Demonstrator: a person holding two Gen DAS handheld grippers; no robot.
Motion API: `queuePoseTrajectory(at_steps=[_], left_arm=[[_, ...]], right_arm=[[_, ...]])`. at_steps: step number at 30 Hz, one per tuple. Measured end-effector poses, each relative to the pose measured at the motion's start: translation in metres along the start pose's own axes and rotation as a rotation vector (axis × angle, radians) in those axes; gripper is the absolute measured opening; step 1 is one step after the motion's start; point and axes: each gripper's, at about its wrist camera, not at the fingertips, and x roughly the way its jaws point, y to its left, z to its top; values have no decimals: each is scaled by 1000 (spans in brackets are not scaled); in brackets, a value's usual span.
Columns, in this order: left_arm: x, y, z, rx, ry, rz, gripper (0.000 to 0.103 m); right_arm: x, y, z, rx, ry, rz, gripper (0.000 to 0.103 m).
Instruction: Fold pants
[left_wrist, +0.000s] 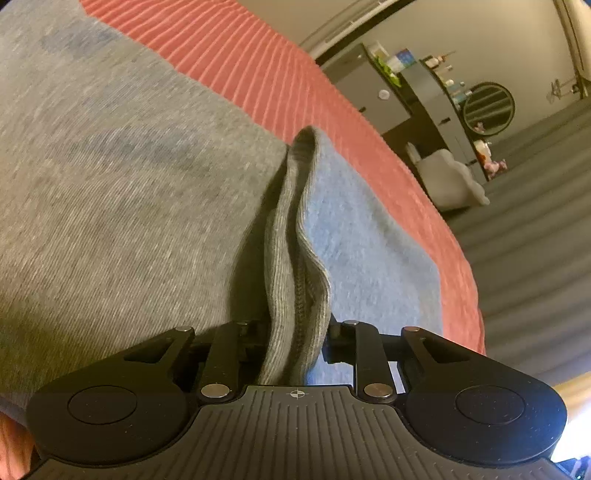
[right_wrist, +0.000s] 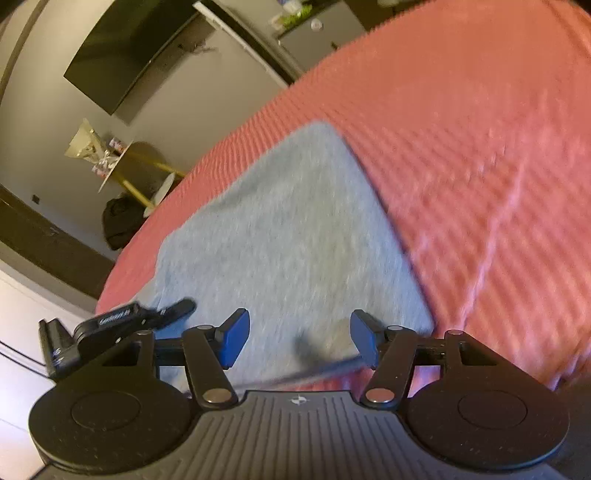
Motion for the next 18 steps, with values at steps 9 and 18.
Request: queuePoseTrajectory(at_steps=[9,18], left_arm=[[-12,-14,-13,143,-117,29,21],[-35,-53,-31,401,-241,-64,20]], right_arm=[[-1,-9,2,51,-8,-32,65],[-15,34,12,-312,-200,-232,65]])
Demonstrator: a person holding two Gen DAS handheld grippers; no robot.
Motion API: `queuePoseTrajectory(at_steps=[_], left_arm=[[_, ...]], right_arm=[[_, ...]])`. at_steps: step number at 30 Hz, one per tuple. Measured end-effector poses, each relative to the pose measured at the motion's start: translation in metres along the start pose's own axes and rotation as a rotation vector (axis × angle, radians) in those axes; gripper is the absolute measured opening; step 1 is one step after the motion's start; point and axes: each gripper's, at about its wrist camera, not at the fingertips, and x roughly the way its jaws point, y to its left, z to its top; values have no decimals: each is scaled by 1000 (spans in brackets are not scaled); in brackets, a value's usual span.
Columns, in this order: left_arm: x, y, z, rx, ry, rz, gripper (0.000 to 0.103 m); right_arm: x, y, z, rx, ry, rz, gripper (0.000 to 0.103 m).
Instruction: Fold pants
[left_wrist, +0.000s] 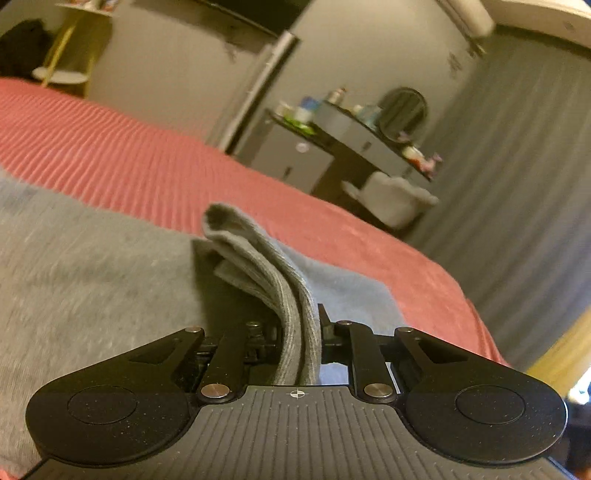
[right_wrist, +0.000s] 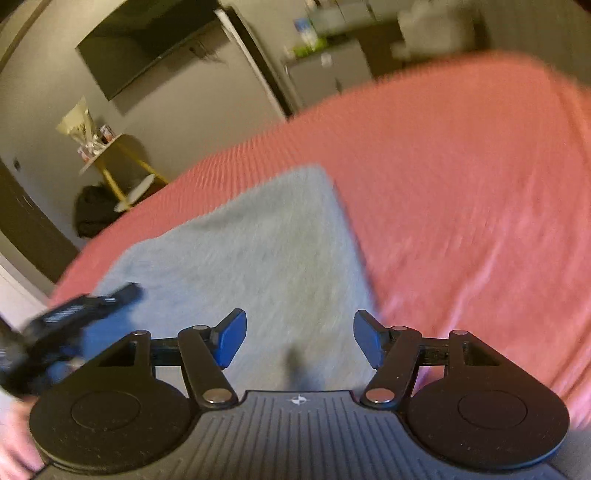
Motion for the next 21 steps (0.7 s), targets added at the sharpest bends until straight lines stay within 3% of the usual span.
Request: queuePoseTrajectory(at_steps=[3,7,9,10,15,21], left_arm=[[3,8,4,-59,46,110,24],[-10,33,13,-189,-70,273,31],[-15,41,16,-227,-110,277,34],[-15,43,16,-235,-120,263,37],[10,29,14,-126,-57,196,49],[39,16,1,27,33,314,53]], right_arm=[[8,11,6,-114,-44,-61,65],[27,24,3,-233,-100,-101,60],[37,30,-2,-262,-101,-119,43],[44,32,-3,-275,-82,-117,42],[61,37,-2,-294,-63,-85,40],[84,31,-3,-291,-55,-103,33]])
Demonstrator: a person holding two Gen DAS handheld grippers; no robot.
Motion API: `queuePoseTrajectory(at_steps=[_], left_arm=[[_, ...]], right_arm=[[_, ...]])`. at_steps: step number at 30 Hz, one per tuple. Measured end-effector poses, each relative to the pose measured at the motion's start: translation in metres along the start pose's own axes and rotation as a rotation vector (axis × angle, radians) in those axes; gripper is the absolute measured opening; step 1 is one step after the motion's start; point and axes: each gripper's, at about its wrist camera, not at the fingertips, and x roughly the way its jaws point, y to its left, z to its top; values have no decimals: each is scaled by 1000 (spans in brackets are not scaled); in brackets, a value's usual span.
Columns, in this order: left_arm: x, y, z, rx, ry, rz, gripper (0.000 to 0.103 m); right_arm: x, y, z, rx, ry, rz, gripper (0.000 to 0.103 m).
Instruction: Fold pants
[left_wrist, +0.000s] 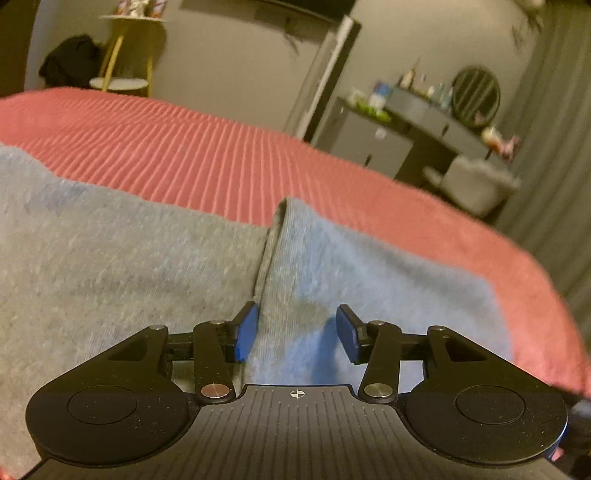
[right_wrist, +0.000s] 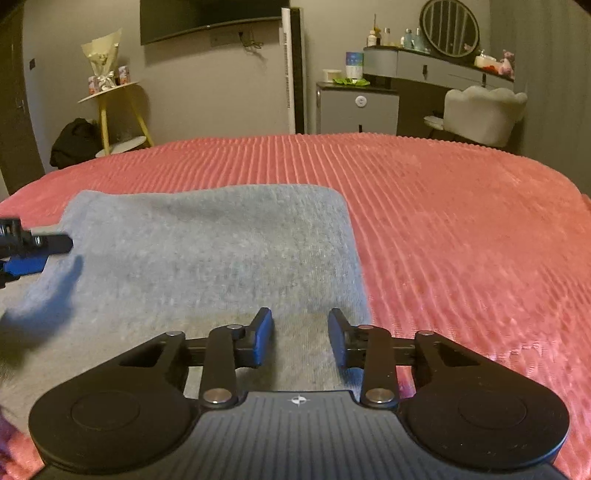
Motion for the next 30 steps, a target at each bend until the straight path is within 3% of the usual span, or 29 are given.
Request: queuePoseTrajectory(at_steps=[3,10,17,19,22,27,30], left_arm=[[8,3,-5,11,29,35,57],[8,-12,-18,132,-19,91,66],[-14,-10,-22,72,-14,101,65],[-21,-10,-21,56,10,83,60],[-25,-7,-17,15,72,28,63],[-20,-10,-24,57,88,68,65],[-16,-14,-32,109,49,112,65]], right_arm=[[7,4,-3,-31,-13,-13,33],[10,5,-11,-54,-48,-22,35],[0,16,-11,-107,-68,-74,37],[-7,14,-8,-87,-78,-95,40],[-15,4,-6,9,-57,-121,46],[-26,-9,-8,131,18,-80,48],[-37,-4,-11,112,15,-57,58]])
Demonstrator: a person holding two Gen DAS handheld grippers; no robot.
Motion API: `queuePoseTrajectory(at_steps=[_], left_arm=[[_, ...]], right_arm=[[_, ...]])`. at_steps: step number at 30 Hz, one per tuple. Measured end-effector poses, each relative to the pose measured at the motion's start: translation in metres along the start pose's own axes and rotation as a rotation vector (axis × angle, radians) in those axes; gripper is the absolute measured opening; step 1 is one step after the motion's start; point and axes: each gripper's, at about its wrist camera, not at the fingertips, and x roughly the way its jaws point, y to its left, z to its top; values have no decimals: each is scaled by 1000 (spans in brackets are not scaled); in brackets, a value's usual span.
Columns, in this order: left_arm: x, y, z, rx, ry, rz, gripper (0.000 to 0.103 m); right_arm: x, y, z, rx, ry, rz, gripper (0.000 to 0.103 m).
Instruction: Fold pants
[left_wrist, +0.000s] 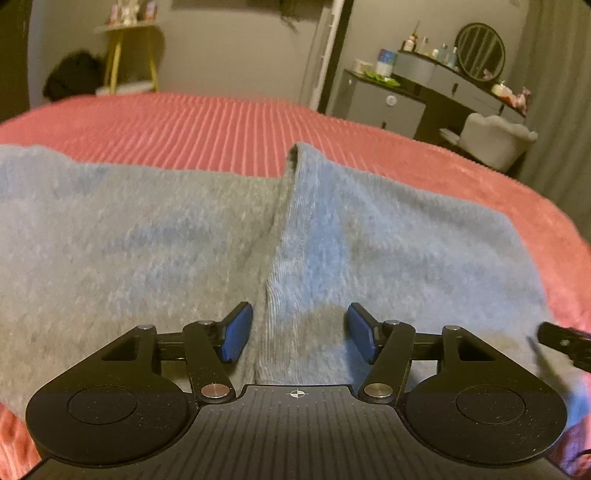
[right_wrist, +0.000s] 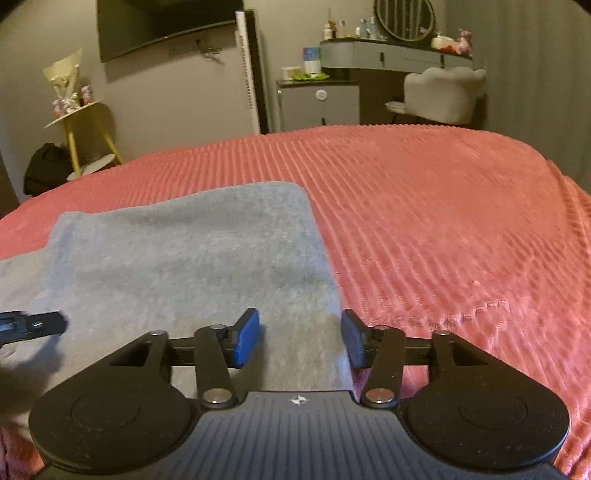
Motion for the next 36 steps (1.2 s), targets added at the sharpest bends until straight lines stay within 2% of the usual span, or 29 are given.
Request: queuePoseTrajectory(at_steps=[4,6,9,12,15,18,20,23,24,27,29,34,36], left_arm=[[-15,5,3,-54,-40,21,57],[-26,24,10,-170,-65,19,61],[-42,61,20,-384,-83,-3,70],[-66,111,31,-564,-105,-18,71],[-95,159,37,-642,-174,18,75],[-119,212,29,-703,-234,89,78],[-127,248,14,-746,-245,146,78],[-123,286,-7,-786,-197,198,78],[-119,295,-14,-810,-178,189,78],[-99,320,-30,-941,-150,65,78],[-85,327,-34,-1002,-164,14,78],[-57,334,-13,-942,-208,12,82],[-48,339,-7,-951,-211,19,87]], right_arm=[[-5,5,-2,-18,9,-7,60],[-9,3,-3,-3,5,8,66],[-14,2,-2,16,0,24,66],[-25,2,-3,26,-48,66,67],[-33,8,-5,4,-72,134,74],[-26,15,-6,-21,-37,161,74],[-19,14,-4,10,-10,179,75],[-9,12,-4,53,25,219,78],[-6,13,-4,51,35,224,78],[-2,23,-7,18,42,226,81],[0,28,-7,-9,44,219,82],[2,29,-9,-20,50,218,83],[4,28,-7,-14,52,217,84]])
